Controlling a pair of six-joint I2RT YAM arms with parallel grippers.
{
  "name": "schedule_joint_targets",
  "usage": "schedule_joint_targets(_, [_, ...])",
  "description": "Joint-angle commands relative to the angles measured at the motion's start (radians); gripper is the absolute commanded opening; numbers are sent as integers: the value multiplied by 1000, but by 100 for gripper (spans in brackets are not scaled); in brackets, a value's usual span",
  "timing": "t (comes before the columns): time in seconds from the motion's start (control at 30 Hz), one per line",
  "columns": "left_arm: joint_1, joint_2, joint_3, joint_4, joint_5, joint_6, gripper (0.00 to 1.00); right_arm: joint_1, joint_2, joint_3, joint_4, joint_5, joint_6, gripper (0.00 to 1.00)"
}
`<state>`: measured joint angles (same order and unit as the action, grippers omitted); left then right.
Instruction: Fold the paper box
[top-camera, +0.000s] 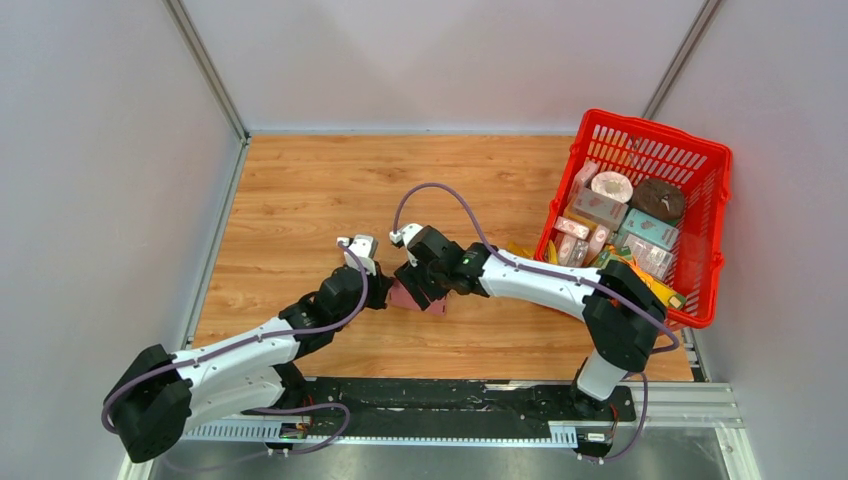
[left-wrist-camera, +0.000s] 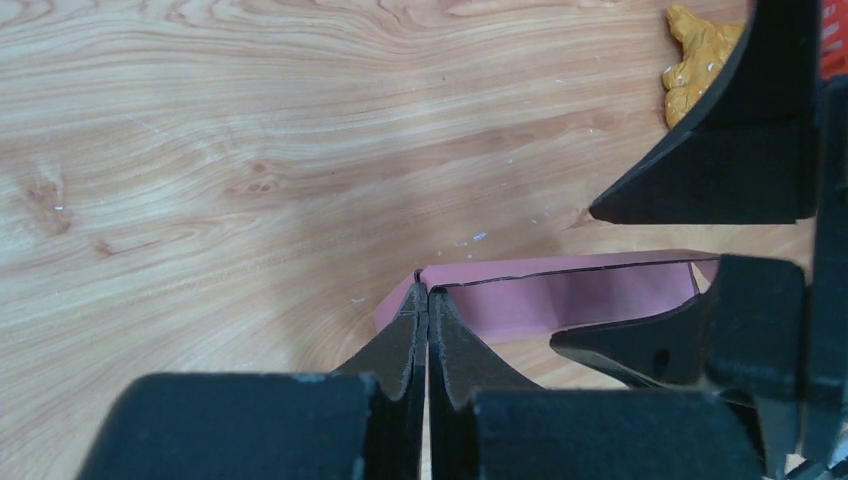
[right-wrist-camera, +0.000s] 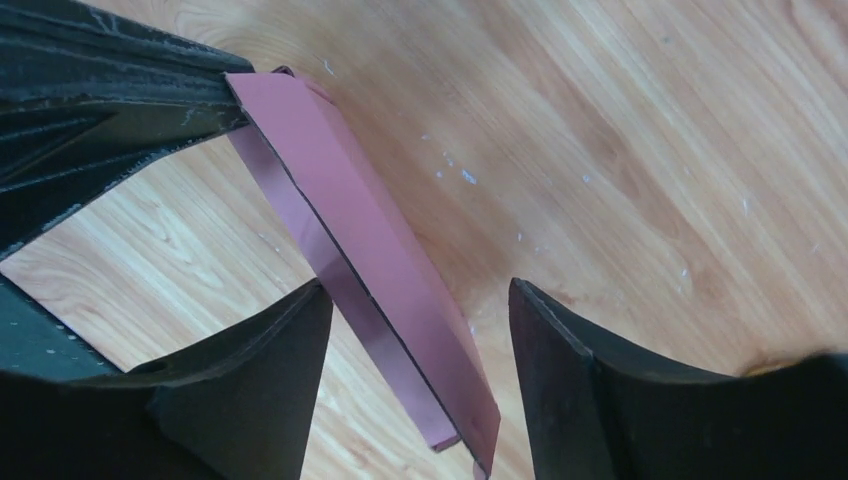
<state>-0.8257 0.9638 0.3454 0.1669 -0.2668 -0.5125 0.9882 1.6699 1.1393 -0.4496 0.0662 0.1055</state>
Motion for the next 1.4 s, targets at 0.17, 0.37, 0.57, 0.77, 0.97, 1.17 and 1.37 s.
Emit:
schedule_joint_targets(0.17, [-20,44,-20,-161,-3,-80,0,-46,-88,43,-262,-6,302,74])
schedule_joint_targets(0.37, [-30,50,-19,-161,-18,-90,0,-88,-212,-22,-271,-151,410,72])
schedule_joint_targets(0.57, [-35,58,-14,-161,-18,-92,0,-103,-246,-33,-262,-137,393,63])
schedule_joint_targets(0.77, [-38,49,-16,-161,-26,-90,0,-106,-211,-21,-218,-134,321,44])
schedule_joint_targets(0.97, [-39,32,-20,-161,-32,-90,0,-106,-165,-10,-212,-91,287,39])
schedule_joint_targets(1.17, [-44,27,-25,-161,-34,-92,0,-106,-165,-16,-179,-83,287,24])
schedule_joint_targets(1.37, [-50,27,-23,-161,-34,-90,0,-106,-159,2,-162,-126,312,11])
